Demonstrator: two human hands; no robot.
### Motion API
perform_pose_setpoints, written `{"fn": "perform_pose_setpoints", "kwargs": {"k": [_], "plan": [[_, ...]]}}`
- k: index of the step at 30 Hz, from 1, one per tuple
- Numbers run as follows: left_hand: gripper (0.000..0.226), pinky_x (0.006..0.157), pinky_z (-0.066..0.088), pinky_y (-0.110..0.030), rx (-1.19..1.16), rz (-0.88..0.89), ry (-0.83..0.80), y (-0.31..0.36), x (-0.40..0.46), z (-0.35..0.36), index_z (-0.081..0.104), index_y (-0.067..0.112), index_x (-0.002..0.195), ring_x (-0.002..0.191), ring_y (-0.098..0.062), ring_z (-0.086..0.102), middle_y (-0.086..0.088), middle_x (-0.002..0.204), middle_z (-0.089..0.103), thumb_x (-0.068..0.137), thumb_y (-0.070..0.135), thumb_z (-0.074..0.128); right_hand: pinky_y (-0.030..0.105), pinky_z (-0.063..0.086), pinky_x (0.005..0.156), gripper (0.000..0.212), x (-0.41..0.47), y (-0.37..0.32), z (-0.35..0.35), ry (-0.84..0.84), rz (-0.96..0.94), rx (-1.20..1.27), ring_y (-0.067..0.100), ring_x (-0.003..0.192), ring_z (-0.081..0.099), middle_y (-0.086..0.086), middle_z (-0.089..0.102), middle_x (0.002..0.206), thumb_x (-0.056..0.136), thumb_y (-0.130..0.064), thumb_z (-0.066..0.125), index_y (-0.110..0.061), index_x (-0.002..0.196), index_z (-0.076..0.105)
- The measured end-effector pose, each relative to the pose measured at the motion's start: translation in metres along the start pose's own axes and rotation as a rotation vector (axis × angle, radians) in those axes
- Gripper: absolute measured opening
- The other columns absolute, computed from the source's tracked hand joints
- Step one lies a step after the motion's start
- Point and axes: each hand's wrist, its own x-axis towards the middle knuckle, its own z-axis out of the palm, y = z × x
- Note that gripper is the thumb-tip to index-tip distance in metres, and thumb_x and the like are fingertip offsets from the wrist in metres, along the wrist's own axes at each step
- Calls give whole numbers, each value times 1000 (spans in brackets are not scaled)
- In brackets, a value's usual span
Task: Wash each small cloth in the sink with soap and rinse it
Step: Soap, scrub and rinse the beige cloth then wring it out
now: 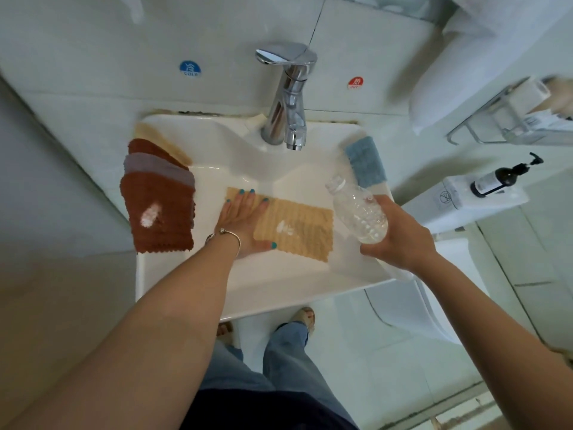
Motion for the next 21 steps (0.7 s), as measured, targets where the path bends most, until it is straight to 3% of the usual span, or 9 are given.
{"fn": "perform_pose_setpoints", "kwargs": {"k": [4,21], "plan": [[110,118,-14,-42,-5,-2,-2,0,1,2,-16,36,151,142,-19,-33,3,157,-32,75,78,53,33,42,73,86,-3,-1,-2,-19,20,-71,22,102,59,-13,55,125,65,-39,78,-41,135,28],[112,117,-15,-41,-3,-4,12,1,0,3,-16,36,151,142,-18,-33,3,157,-31,75,78,54,32,37,73,85,-4,4,-5,-35,17,-133,20,102,58,-13,54,126,66,-40,76,-42,137,29]]}}
